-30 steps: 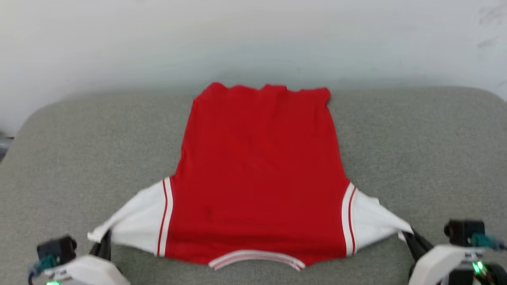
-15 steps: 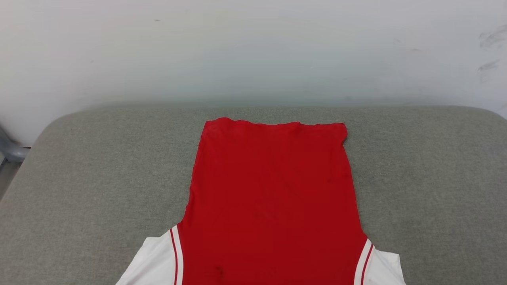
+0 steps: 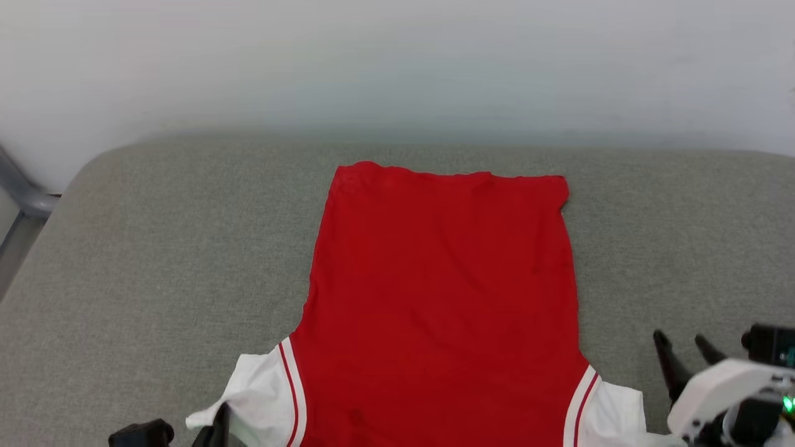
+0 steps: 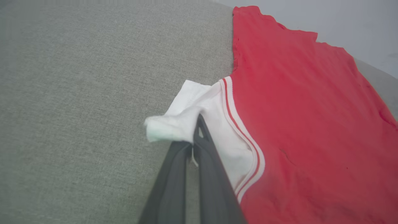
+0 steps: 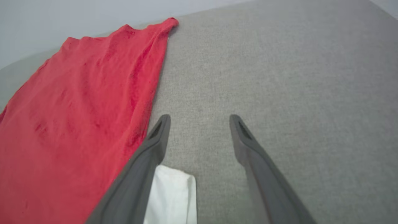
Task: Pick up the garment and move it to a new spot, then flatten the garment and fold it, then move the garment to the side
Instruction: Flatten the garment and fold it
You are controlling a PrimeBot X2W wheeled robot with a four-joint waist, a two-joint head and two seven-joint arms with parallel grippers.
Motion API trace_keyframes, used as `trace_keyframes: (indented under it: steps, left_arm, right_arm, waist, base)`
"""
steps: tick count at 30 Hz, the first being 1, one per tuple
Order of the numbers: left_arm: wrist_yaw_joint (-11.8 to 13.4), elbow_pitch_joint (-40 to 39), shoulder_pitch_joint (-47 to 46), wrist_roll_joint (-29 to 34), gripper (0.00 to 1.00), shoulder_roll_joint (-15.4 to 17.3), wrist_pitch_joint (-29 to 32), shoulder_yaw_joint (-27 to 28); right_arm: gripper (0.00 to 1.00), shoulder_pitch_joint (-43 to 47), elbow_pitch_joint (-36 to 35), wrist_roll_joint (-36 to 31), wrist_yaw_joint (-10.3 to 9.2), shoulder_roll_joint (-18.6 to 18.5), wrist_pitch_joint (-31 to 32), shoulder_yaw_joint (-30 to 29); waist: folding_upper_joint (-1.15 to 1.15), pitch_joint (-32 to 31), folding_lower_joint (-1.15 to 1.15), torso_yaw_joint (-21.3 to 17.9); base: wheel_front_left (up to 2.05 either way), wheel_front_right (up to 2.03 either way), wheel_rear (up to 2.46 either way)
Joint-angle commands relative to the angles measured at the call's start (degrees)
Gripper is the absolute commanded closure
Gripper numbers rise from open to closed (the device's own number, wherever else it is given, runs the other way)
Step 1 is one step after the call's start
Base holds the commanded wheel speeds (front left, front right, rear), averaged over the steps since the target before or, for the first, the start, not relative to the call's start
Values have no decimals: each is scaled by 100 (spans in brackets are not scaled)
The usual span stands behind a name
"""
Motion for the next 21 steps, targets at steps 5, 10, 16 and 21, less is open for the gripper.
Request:
trace_keyframes:
  steps: [5, 10, 16, 21]
  left_arm:
    - [-68, -357, -607, 226, 100, -86, -93, -154]
    - [-255, -499, -1104, 349, 100, -157, -193, -245]
    - [-409, -589, -1526, 449, 100, -197, -262, -358]
    - [-498, -708, -1819, 518, 100, -298, -339, -435]
  right_arm:
    - [0, -1750, 1045, 115, -6, -545, 372, 20]
    - [0, -3069, 1910, 250, -5, -957, 897, 258]
    - [0, -4248, 2504, 356, -5, -1249, 1563, 520]
    - [0, -5185, 2850, 314, -5, -1465, 2057, 724]
  waist:
    - [0, 779, 0, 352]
    - [0, 1339, 0, 680]
    - [0, 1840, 0, 965]
    - [0, 2313, 0, 1211]
  base:
    - [0, 0, 0]
    - [0, 0, 0]
    - [0, 0, 0]
    - [0, 0, 0]
